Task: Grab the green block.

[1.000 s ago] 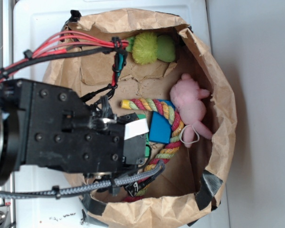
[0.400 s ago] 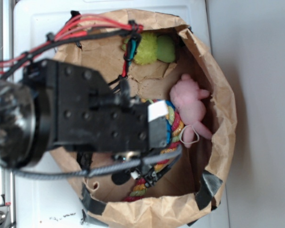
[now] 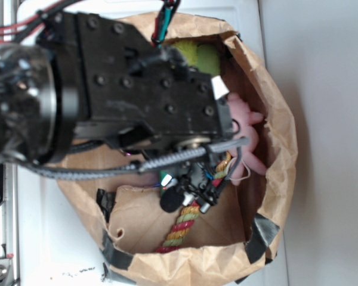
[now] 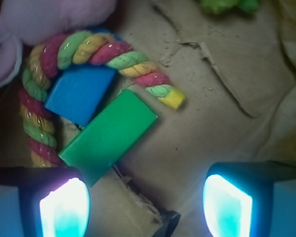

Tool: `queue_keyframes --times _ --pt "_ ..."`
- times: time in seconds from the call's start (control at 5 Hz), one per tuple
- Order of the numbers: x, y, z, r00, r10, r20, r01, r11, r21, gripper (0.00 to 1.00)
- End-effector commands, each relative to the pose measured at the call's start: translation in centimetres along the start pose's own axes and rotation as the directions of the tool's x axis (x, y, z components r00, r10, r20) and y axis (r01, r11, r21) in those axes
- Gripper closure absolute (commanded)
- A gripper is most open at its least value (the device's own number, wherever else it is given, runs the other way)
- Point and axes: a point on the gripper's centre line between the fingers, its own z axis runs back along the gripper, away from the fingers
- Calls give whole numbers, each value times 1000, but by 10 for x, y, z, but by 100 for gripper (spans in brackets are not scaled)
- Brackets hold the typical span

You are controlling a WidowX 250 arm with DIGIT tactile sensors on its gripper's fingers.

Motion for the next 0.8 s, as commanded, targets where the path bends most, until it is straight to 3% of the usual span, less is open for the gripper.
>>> queue_keyframes --times 0.0,0.6 --pt "6 -17 6 993 98 59 -96 995 -29 0" --pt "1 -44 -9 990 111 82 -112 994 -4 0"
